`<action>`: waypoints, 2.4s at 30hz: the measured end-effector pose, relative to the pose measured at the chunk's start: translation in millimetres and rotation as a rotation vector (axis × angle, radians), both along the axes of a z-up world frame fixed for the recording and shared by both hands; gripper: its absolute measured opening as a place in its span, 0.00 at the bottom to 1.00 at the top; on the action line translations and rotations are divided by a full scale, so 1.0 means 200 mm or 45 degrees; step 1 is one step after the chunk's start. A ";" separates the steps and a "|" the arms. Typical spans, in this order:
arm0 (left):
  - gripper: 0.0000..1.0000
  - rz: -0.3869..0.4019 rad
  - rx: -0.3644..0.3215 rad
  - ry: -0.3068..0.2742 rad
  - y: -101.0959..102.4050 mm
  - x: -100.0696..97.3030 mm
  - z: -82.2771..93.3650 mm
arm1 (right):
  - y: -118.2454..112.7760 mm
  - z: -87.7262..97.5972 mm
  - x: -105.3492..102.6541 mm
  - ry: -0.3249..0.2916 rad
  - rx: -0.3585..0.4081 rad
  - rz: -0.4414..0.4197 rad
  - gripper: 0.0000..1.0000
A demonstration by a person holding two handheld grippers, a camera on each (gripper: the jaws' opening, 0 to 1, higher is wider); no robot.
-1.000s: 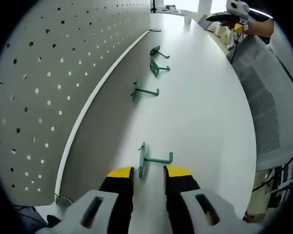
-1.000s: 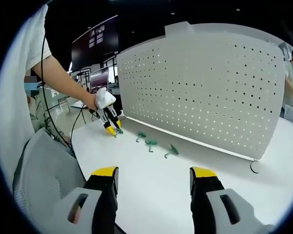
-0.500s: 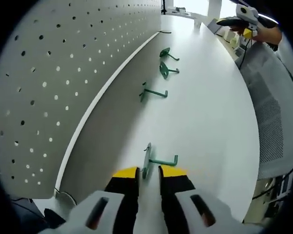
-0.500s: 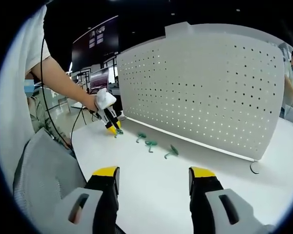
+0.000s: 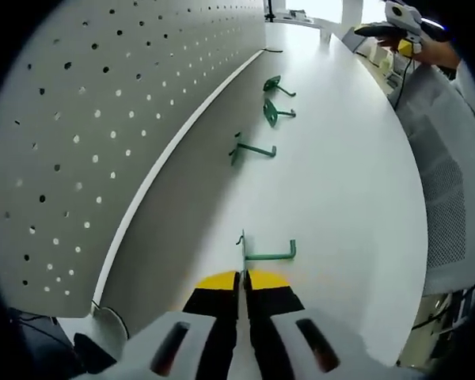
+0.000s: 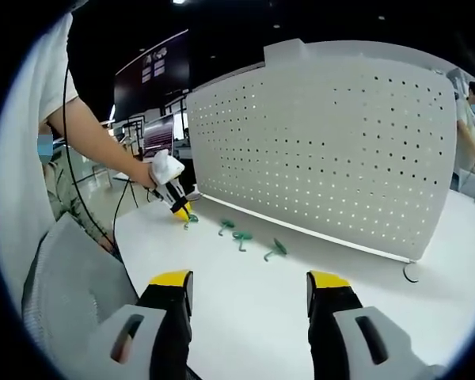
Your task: Insert the hook assembly into the mounting plate slot until the hook locks in place.
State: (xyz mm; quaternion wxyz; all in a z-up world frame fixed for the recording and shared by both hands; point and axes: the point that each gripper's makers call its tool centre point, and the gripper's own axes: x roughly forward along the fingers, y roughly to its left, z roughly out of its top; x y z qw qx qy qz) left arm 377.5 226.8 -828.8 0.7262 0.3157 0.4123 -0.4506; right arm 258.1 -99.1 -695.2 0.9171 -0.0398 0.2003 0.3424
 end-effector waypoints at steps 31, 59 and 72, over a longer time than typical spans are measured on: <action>0.02 0.171 -0.185 -0.030 -0.02 0.02 0.06 | -0.01 0.00 0.00 0.006 0.013 -0.010 0.56; 0.02 0.321 -0.499 -0.231 -0.19 0.07 0.35 | 0.03 0.06 0.01 -0.038 0.027 -0.003 0.56; 0.01 0.390 -0.613 -0.316 -0.28 0.02 0.47 | 0.02 0.10 0.01 -0.076 0.041 -0.028 0.56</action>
